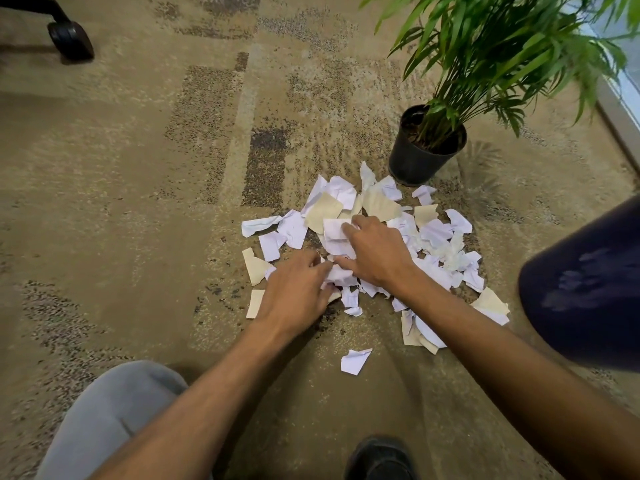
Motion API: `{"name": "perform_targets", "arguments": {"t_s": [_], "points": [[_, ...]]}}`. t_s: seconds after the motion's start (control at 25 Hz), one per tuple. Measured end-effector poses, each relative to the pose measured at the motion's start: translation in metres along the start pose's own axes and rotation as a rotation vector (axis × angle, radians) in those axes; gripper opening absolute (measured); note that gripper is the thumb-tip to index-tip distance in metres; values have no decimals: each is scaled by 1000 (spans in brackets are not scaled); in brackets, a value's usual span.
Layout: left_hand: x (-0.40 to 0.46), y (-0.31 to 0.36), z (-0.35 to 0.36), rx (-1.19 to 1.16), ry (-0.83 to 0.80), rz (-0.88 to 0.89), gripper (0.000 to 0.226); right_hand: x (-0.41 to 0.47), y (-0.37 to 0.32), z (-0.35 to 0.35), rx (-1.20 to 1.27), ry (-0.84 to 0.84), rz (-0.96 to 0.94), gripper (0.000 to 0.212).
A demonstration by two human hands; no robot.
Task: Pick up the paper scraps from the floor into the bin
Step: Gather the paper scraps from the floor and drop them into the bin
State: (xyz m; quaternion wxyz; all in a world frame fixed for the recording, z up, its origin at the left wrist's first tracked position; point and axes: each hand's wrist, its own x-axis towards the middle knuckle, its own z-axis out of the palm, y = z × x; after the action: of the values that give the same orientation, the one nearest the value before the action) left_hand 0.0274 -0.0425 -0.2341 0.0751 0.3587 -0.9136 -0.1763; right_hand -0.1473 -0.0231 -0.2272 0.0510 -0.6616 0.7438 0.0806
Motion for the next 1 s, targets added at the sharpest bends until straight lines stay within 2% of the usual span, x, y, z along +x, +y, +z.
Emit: {"name": "perform_targets", "arguments": {"t_s": [0.12,0.4,0.6,0.72,0.84,1.0], "points": [[-2,4,8,63,-136,-1,45,4,0,2,7,36,33,45],[-2,5,9,47,-195,-39,48,5,8,4,61,103,-2,13],[-1,7,10,115,-117,-15,24,-13,19,-4,357,314,61,21],[-3,12,16,134,-125,-14,32,-26,22,-11,463,431,58,18],[-5,16,20,151,-108,-27,40,-37,24,-17,519,472,122,22],[-6,20,18,174,-66,-11,22,-56,29,-36,739,557,292,19]]}}
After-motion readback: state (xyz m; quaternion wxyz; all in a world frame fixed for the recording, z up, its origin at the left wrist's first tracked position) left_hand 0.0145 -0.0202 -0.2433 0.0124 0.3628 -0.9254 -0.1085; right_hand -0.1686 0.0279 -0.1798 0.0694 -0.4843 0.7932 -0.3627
